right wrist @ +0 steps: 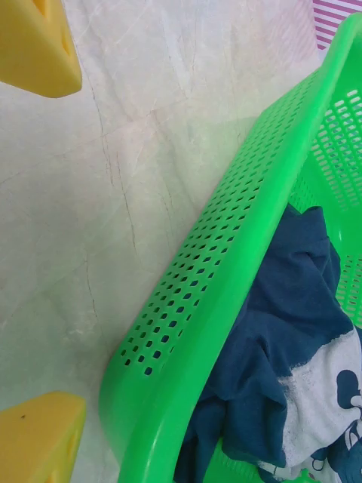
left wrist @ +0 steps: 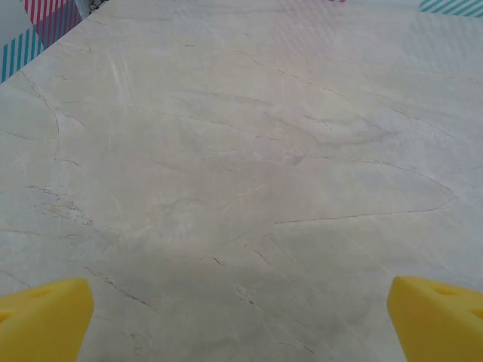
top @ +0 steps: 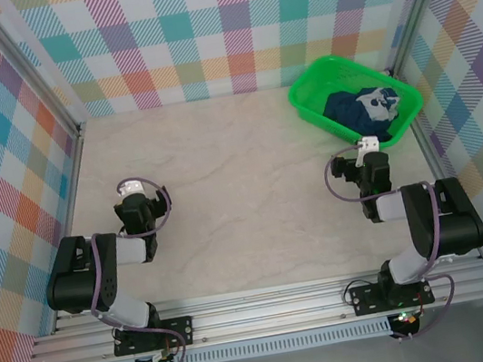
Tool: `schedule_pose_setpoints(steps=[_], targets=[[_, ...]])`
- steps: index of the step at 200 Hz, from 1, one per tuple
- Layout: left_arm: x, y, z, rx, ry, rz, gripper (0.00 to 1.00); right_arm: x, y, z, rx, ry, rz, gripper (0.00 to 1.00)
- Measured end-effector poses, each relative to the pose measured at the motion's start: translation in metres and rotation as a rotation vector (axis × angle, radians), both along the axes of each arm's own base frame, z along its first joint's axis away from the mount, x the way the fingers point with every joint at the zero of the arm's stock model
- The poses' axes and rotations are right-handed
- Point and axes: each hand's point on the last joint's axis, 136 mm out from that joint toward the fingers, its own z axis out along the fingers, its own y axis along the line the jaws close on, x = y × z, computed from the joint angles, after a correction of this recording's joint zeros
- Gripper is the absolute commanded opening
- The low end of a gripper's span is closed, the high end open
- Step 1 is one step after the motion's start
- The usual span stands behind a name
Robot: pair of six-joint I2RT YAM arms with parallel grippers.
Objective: Fold and stack the t-shirts
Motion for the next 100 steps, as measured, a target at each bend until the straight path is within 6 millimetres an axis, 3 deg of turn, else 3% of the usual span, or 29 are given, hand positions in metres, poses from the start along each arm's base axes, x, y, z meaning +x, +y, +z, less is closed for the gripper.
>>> schedule_pose_setpoints(steps=[100], targets=[[-0.0002,0.0010,0.0001,0.003,0.000,0.006,1.00,0.0000,0.0000,0.0000,0.000,0.000,0.000,1.00]])
